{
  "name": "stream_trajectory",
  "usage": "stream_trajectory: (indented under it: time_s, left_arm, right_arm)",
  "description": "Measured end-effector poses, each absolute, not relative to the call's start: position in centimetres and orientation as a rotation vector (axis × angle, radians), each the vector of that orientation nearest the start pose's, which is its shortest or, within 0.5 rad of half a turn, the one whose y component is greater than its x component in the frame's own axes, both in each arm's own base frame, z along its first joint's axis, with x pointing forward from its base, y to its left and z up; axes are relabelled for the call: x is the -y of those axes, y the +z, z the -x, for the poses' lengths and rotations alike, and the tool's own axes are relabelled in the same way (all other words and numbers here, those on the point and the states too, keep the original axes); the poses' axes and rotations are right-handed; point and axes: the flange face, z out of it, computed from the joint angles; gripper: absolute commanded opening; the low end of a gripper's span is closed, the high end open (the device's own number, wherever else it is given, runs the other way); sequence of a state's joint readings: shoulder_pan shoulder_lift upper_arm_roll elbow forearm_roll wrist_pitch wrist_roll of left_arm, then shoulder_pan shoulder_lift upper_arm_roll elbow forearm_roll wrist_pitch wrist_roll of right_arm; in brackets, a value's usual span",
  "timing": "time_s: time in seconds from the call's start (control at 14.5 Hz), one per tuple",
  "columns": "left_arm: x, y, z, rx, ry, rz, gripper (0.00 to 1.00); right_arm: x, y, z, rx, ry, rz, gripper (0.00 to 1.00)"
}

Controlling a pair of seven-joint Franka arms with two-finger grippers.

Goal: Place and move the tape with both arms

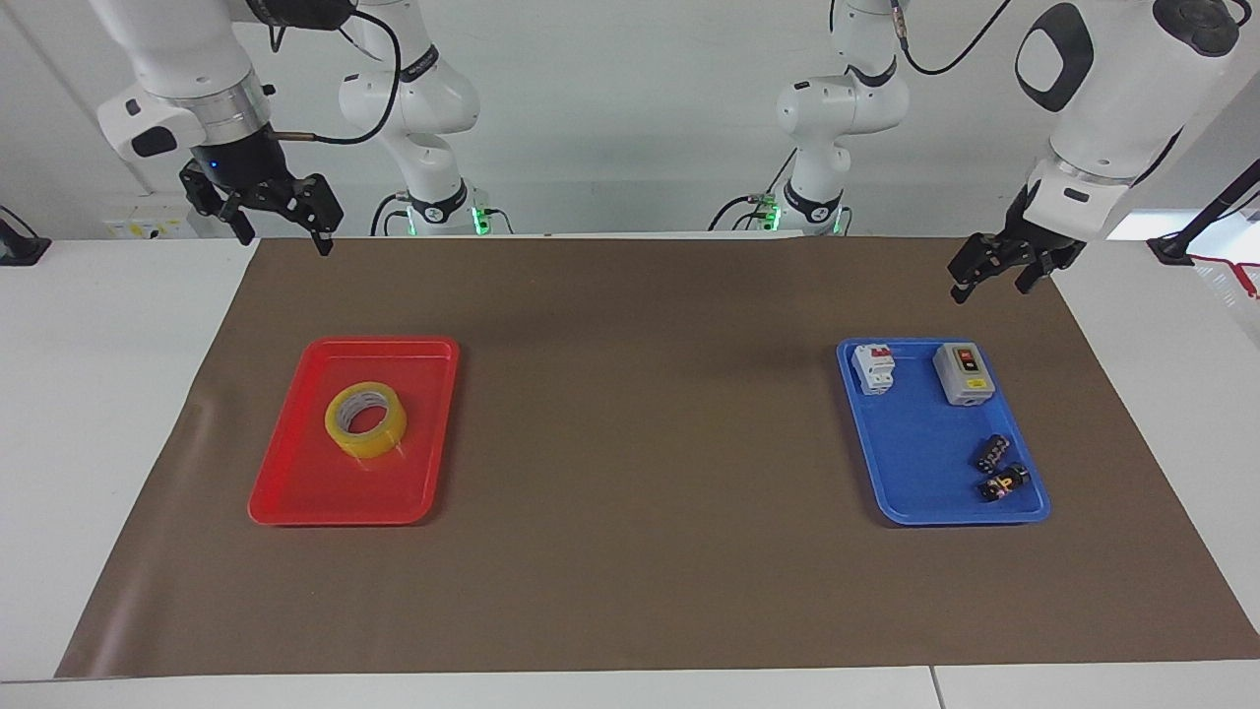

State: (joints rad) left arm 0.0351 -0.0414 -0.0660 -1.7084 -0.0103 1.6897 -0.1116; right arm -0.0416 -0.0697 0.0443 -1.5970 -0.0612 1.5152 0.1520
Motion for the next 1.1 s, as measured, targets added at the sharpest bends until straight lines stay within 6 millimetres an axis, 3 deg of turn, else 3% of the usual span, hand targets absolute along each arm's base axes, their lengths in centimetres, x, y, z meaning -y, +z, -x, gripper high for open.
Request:
stream_trajectory:
  time_s: [0.21,0.55,1.1]
  left_arm:
    - [1.9,59.2,-55.0,0.129,-0.035,3.148,1.0]
    - [1.9,59.2,-55.0,0.129,-0.035,3.148,1.0]
    - [1.9,59.2,-55.0,0.129,-0.035,3.148,1.0]
  right_arm:
    - [0.2,64.0,-53.0,-0.24,0.064,3.182,1.0]
    - [0.2,66.4,-52.8,-0.226,0.117,3.163,1.0]
    - [-0.3,65.9,-52.9,-0.179,0.154,3.168,1.0]
